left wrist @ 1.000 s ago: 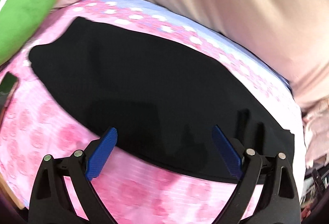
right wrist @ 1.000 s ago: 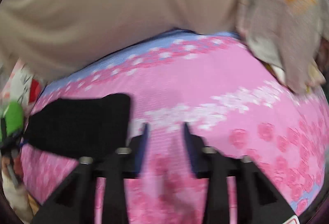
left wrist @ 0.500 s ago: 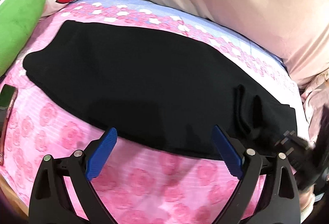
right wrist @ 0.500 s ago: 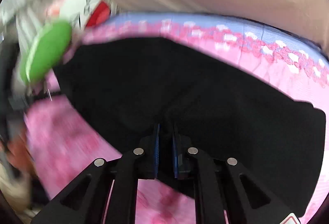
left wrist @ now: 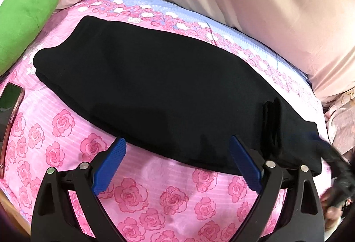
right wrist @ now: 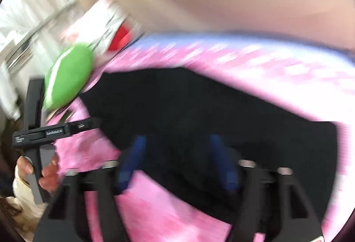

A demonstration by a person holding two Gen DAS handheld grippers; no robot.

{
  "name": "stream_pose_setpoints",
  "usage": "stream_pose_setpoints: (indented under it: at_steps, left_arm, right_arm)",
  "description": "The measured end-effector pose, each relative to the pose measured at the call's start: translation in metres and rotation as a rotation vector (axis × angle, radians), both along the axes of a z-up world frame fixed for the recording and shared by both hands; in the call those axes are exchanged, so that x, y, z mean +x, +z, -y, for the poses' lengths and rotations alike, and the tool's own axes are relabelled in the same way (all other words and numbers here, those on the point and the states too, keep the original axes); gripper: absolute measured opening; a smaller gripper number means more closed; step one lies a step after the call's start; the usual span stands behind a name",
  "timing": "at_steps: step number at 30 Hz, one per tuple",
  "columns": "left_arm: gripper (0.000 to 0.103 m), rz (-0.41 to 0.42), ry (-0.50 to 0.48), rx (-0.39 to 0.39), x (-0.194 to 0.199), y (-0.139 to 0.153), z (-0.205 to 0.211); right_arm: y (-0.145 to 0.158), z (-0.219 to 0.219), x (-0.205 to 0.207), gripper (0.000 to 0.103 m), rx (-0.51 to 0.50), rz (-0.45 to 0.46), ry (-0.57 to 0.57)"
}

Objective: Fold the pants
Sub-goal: 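Fold the held pants end over with the right gripper and release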

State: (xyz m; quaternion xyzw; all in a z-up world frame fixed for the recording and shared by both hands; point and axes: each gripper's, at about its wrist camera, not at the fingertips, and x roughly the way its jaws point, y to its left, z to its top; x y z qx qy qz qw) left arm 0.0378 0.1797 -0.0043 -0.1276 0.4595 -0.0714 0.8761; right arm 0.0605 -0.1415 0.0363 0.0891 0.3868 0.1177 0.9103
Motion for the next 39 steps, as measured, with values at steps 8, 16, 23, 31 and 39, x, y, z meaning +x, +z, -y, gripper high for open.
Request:
stream_pose_setpoints:
  at_steps: [8,16,23,31,39]
  left_arm:
    - [0.093,-0.017,-0.047,-0.018,0.006,-0.004,0.039]
    - [0.093,-0.016,-0.103,0.017,-0.002,0.000,0.075]
    - [0.093,-0.008,-0.096,0.040,-0.007,0.008,0.079]
    - [0.093,-0.004,-0.079,0.054,-0.013,0.013,0.077]
    - [0.093,-0.015,-0.124,0.076,-0.014,0.004,0.097]
  right_arm:
    - [-0.051,0.163,-0.076,0.086,0.256,-0.159,-0.418]
    - [-0.080,0.123,-0.062,0.035,0.345,-0.159,-0.316]
    - [-0.045,0.143,-0.078,0.015,0.363,-0.084,-0.345]
    - [-0.026,0.183,-0.107,0.014,0.189,-0.099,-0.386]
    - [-0.045,0.263,-0.169,0.032,0.025,-0.198,-0.562]
